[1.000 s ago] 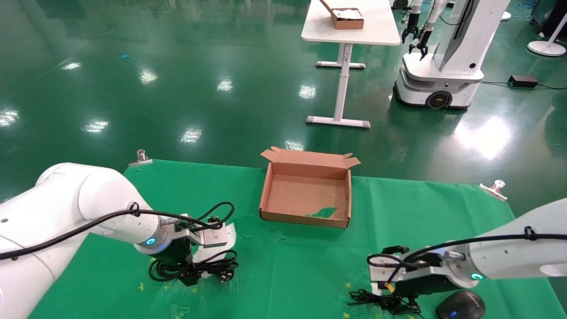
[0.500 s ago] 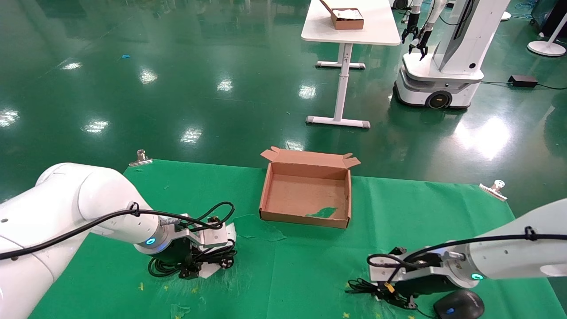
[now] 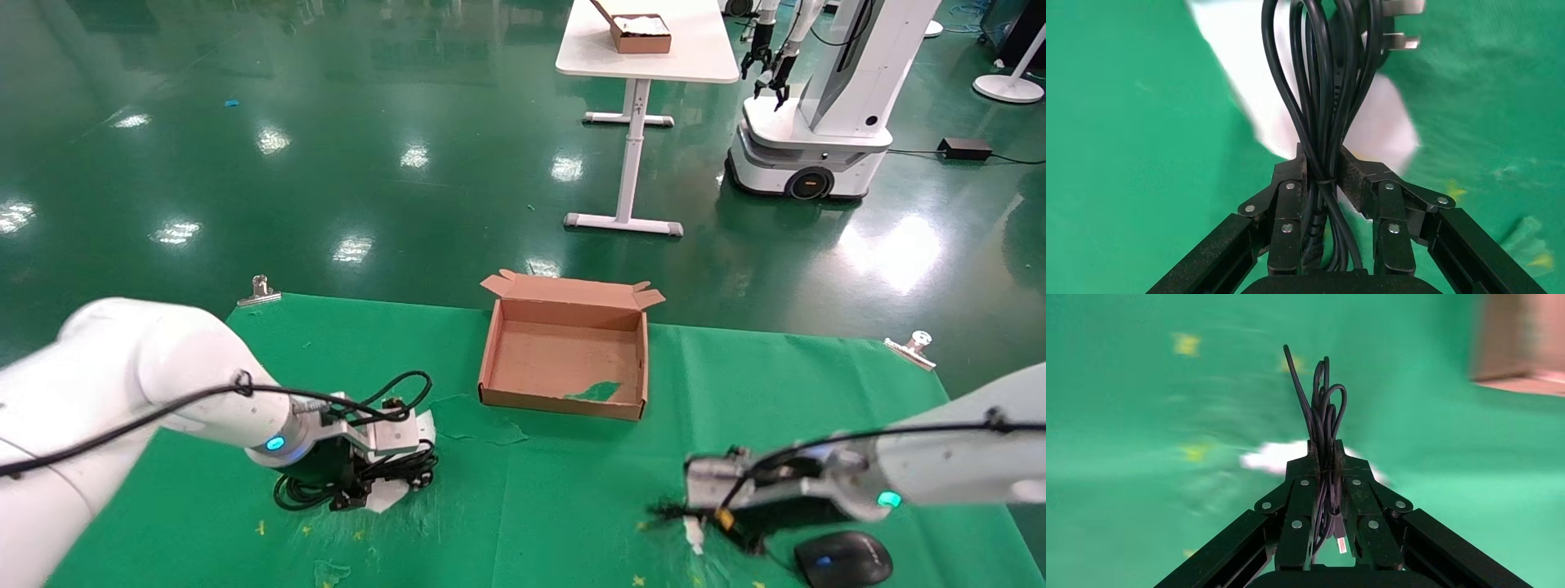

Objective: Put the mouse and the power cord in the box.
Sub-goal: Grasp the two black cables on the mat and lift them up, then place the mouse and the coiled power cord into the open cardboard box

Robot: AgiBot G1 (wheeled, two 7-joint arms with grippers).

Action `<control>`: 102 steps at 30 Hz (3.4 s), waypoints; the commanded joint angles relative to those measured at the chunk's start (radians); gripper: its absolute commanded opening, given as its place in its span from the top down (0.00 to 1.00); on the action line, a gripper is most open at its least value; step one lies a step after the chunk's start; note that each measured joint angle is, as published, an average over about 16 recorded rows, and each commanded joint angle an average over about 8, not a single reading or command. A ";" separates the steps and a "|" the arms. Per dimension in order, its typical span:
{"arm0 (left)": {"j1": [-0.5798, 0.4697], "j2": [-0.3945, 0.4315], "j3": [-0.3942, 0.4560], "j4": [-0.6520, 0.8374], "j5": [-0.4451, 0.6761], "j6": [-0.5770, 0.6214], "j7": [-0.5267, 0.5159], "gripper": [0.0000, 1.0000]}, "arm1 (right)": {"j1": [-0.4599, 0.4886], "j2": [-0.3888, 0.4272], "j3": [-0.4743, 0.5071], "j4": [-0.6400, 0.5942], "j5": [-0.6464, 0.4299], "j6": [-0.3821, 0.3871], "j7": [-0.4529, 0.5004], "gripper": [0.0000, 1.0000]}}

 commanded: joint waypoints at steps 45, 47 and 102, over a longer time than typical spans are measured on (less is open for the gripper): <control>-0.058 0.055 0.444 -0.193 -0.435 -0.611 0.260 0.00 | 0.257 0.112 0.104 -0.127 0.034 0.060 -0.067 1.00; -0.065 0.054 0.451 -0.173 -0.449 -0.616 0.246 0.00 | 0.262 0.107 0.107 -0.120 0.042 0.058 -0.071 1.00; -0.182 -0.022 0.529 0.226 -0.415 -0.512 0.084 0.00 | 0.207 -0.352 -0.125 -0.393 0.179 0.554 -0.266 0.00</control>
